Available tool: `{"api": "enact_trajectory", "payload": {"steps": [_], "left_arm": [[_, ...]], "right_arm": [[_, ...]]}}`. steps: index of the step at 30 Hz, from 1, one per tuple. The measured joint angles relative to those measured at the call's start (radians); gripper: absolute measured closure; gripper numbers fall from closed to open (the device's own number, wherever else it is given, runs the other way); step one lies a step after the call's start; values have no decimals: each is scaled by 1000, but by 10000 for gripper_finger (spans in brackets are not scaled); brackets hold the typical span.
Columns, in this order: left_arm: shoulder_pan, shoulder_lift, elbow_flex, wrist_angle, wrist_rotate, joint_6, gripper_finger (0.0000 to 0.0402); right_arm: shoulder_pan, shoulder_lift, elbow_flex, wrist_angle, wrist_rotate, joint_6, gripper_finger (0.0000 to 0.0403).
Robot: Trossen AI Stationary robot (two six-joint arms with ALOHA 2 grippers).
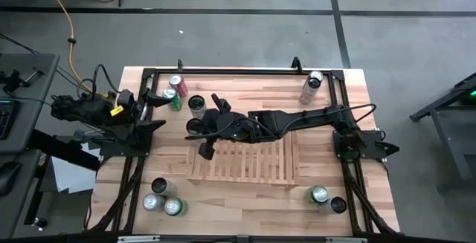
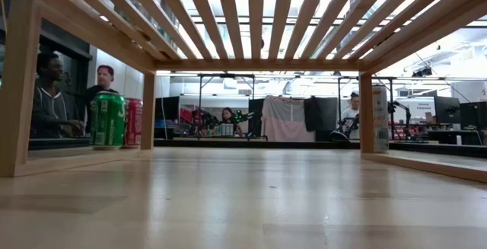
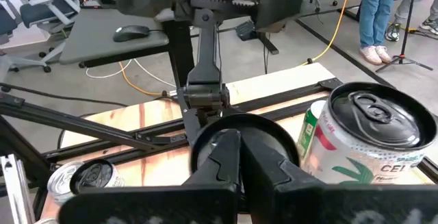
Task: Place canned beverage on shelf
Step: Put the top white pink soda can aligned with other white pink soda can on the shelf, then put the top right white yellow soda can on the shelf
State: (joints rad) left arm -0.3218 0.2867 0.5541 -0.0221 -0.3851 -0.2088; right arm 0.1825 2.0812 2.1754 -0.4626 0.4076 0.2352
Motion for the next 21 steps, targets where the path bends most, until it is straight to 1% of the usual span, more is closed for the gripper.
{"api": "enact_trajectory", "payload": {"steps": [12, 18, 21], "left_arm": [[1, 0, 0, -5, 0, -24, 2], [1, 0, 0, -9, 0, -19, 2], [1, 0, -1, 26, 0, 6, 2]], "right_arm": [[-13, 0, 0, 38, 1, -13, 403], [-13, -22, 0, 78, 1, -92, 403], [-13, -55, 1, 73, 9, -130, 403]]}}
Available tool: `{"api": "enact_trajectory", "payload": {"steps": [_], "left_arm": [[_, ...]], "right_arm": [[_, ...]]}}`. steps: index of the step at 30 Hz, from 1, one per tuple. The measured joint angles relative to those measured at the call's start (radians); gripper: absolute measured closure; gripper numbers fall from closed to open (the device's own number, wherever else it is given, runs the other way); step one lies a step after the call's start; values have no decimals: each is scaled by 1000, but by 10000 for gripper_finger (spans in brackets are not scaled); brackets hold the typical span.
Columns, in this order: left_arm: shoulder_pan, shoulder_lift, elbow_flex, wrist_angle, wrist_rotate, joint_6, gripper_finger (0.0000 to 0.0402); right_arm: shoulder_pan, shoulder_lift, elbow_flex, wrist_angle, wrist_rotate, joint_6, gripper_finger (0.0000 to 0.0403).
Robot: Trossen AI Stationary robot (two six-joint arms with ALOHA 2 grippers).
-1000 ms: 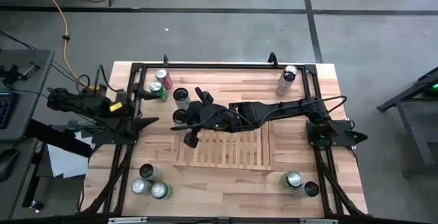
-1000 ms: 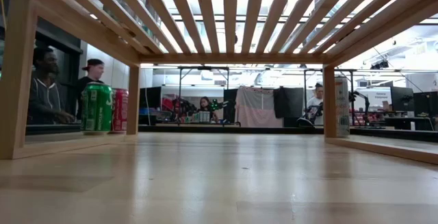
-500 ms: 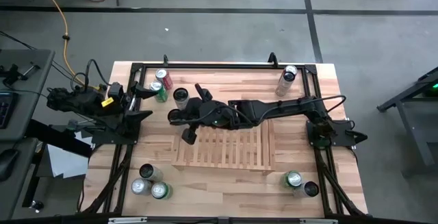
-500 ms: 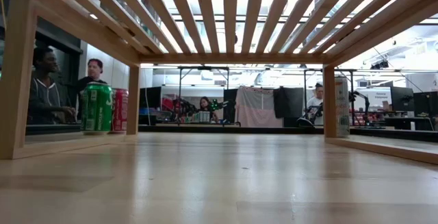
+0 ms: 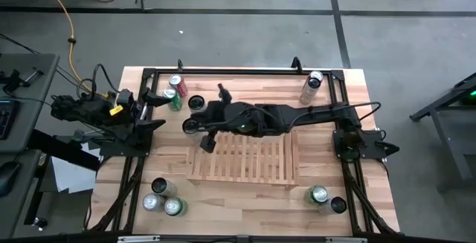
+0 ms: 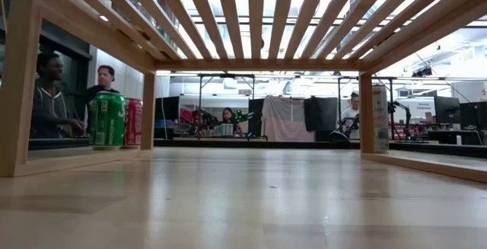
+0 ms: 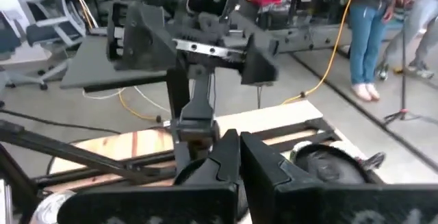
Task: Place canned beverage on shelf
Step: Put the top right white yellow soda can on the shelf
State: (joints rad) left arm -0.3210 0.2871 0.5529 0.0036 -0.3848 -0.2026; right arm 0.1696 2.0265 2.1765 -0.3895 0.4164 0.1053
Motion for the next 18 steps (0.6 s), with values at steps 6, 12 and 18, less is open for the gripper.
{"api": "enact_trajectory", "payload": {"steps": [6, 12, 18], "left_arm": [[0, 7, 0, 154, 32, 81, 2], [-4, 81, 37, 154, 105, 26, 36], [-39, 221, 207, -5, 90, 116, 134]], "right_arm": [[-3, -76, 0, -52, 9, -60, 403], [-6, -164, 1, -255, 36, -60, 403], [-6, -238, 1, -488, 48, -45, 403]]}}
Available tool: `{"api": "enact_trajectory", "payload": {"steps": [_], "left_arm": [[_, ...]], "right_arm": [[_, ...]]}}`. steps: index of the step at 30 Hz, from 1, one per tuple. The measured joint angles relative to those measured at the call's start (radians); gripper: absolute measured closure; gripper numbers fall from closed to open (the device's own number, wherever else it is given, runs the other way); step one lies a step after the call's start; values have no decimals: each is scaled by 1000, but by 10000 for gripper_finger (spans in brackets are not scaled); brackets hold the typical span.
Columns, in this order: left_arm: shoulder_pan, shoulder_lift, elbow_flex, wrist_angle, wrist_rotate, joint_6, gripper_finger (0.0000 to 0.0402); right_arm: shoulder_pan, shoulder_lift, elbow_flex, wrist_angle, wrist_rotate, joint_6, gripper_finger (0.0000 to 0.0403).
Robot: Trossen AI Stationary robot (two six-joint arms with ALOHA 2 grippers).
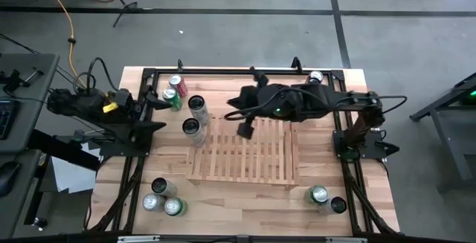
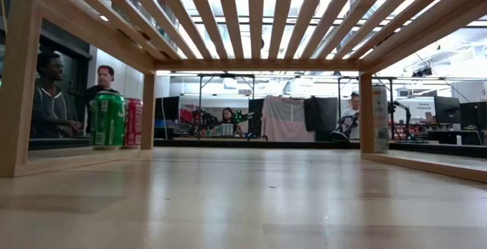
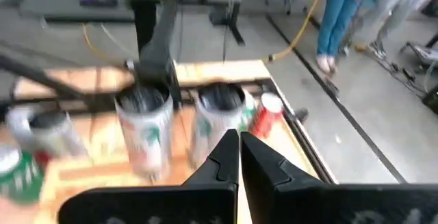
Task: Place canned beverage on shelf
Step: Put the top right white yellow soda can on the shelf
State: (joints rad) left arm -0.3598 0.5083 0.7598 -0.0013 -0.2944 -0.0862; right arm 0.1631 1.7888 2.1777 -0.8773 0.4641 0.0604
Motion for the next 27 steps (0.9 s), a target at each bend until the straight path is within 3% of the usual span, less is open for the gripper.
{"api": "enact_trajectory", "payload": {"steps": [6, 9, 10, 20, 23, 27], "left_arm": [[-13, 121, 201, -191, -78, 45, 287], [-13, 136, 250, -223, -98, 62, 374], [-13, 135, 255, -224, -109, 61, 387], [-13, 146, 252, -257, -287, -52, 400], [-13, 150, 252, -257, -336, -67, 401], [-13, 151, 252, -265, -403, -96, 401]], "right_arm": [[-2, -49, 0, -258, 5, 70, 403], [-2, -67, 0, -398, 17, 94, 403], [-2, -71, 0, -436, 22, 99, 403], [32, -176, -33, -670, 54, 133, 403], [56, -321, -219, -602, 90, 188, 403], [75, -585, -600, -369, 114, 317, 403]]}}
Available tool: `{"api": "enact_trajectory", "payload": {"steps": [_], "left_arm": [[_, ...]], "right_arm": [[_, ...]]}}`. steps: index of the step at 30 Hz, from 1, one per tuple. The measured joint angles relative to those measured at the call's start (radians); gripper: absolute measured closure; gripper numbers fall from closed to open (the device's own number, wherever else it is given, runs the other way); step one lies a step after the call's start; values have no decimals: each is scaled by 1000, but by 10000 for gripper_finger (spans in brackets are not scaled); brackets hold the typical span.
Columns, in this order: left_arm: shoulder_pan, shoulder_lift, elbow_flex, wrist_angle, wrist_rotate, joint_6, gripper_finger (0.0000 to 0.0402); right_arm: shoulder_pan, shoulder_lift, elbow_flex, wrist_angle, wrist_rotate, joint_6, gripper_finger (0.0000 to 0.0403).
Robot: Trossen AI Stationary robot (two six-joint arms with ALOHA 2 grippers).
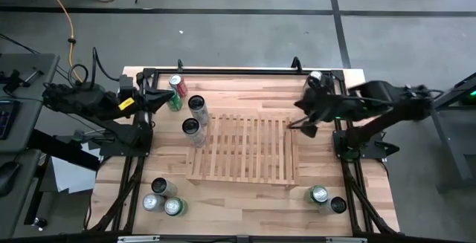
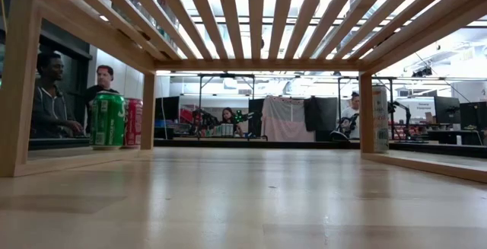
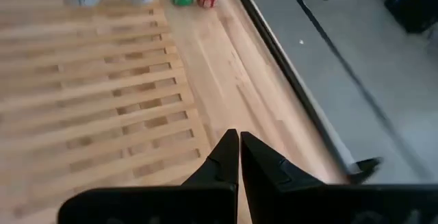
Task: Place canned beverage on shelf
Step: Put the top right white yellow soda can on the shelf
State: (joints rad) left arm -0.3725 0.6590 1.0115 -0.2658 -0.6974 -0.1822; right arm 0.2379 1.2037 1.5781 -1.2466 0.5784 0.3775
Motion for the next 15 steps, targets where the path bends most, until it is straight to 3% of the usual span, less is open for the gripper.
{"api": "enact_trajectory", "payload": {"steps": [3, 7, 15], "left_arm": [[0, 0, 0, -15, -57, 0, 401], [1, -3, 0, -35, -124, 1, 401], [4, -19, 0, -83, -151, 26, 400]], "right_arm": [[-15, -176, -247, 191, 25, 122, 403], [-53, -333, -458, 350, 32, 256, 403], [-121, -447, -605, 541, 30, 399, 403]]}}
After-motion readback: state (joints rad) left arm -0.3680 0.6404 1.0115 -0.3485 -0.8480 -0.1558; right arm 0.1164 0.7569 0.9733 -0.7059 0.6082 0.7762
